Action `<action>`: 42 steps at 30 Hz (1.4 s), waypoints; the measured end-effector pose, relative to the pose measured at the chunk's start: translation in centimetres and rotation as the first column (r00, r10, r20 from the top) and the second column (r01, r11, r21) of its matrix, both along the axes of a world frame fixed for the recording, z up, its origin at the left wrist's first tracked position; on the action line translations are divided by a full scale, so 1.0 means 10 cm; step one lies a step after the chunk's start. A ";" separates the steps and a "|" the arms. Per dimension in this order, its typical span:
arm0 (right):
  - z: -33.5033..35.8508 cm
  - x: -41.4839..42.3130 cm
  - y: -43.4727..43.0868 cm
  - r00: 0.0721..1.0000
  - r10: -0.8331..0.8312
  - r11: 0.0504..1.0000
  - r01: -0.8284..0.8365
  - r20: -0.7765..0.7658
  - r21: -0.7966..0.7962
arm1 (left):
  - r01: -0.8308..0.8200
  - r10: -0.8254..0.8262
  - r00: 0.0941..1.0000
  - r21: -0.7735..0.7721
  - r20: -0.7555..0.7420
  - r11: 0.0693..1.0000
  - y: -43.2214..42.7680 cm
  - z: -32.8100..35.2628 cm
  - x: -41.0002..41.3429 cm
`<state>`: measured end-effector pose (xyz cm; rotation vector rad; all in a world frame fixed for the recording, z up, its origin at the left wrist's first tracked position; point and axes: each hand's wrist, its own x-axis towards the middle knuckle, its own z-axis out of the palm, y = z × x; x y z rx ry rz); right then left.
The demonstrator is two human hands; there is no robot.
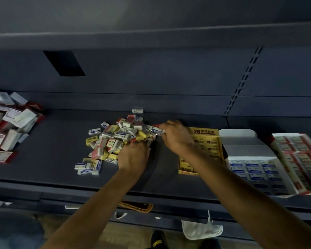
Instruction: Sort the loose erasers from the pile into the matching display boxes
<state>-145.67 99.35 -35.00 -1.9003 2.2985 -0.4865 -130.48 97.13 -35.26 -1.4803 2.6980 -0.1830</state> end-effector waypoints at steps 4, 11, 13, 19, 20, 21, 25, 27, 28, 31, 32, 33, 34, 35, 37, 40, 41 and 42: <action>-0.03 0.05 -0.17 1.000 0.000 0.998 0.000 0.005 0.063 | -0.029 0.029 1.000 0.009 -0.002 1.000 -0.03 0.04 -0.06; -0.09 0.06 -0.22 0.999 -0.035 0.997 0.034 0.001 0.071 | -0.010 0.014 0.998 0.057 -0.060 0.998 -0.12 -0.01 -0.07; -0.10 0.04 -0.20 0.999 -0.039 0.997 0.038 0.018 0.072 | -0.011 0.019 0.995 0.076 -0.099 0.997 -0.14 -0.03 -0.07; -0.06 -0.06 -0.01 0.998 -0.039 0.997 0.035 0.049 0.062 | 0.093 -0.054 0.966 0.146 -0.252 0.985 -0.14 -0.08 -0.11; -0.06 -0.07 0.03 0.998 -0.037 0.998 0.034 0.053 0.054 | 0.119 -0.074 0.960 0.154 -0.270 0.981 -0.13 -0.08 -0.12; -0.05 -0.09 0.07 0.998 -0.035 0.998 0.033 0.056 0.044 | 0.132 -0.088 0.961 0.155 -0.264 0.979 -0.12 -0.07 -0.12; -0.01 -0.14 0.17 0.996 -0.018 1.000 0.016 0.086 0.015 | 0.170 -0.149 0.976 0.134 -0.157 0.976 -0.15 -0.02 -0.12; 0.00 -0.17 0.22 0.994 -0.010 1.000 0.008 0.105 0.015 | 0.170 -0.157 0.984 0.175 -0.091 0.970 -0.16 -0.01 -0.15; 0.00 -0.19 0.24 0.994 -0.006 1.000 0.005 0.106 0.013 | 0.168 -0.157 0.985 0.184 -0.073 0.968 -0.17 0.00 -0.16; 0.00 -0.25 0.32 0.993 0.007 1.000 -0.009 0.117 0.012 | 0.181 -0.162 0.980 0.185 -0.113 0.966 -0.17 0.00 -0.20; 0.00 -0.27 0.35 0.991 0.006 1.000 -0.008 0.135 0.016 | 0.193 -0.167 0.975 0.185 -0.147 0.964 -0.15 0.01 -0.22; 0.01 -0.30 0.39 0.988 -0.001 1.000 -0.002 0.156 0.020 | 0.210 -0.175 0.966 0.177 -0.192 0.962 -0.12 0.02 -0.24; 0.01 -0.33 0.42 0.985 -0.012 1.000 0.008 0.173 0.022 | 0.232 -0.191 0.952 0.158 -0.238 0.960 -0.09 0.04 -0.27; 0.01 -0.37 0.46 0.983 -0.024 1.000 0.020 0.184 0.022 | 0.255 -0.212 0.938 0.132 -0.276 0.958 -0.06 0.06 -0.31; 0.03 -0.46 0.54 0.980 -0.044 0.999 0.042 0.193 0.015 | 0.290 -0.248 0.921 0.103 -0.301 0.951 0.00 0.09 -0.40; 0.08 -0.61 0.69 0.977 -0.076 0.997 0.079 0.197 -0.006 | 0.321 -0.267 0.895 0.100 -0.356 0.942 0.11 0.14 -0.55; 0.10 -0.67 0.74 0.976 -0.084 0.996 0.089 0.201 -0.016 | 0.334 -0.276 0.882 0.094 -0.382 0.938 0.15 0.15 -0.61; 0.11 -0.73 0.80 0.976 -0.088 0.995 0.094 0.201 -0.021 | 0.347 -0.285 0.872 0.091 -0.398 0.933 0.19 0.16 -0.67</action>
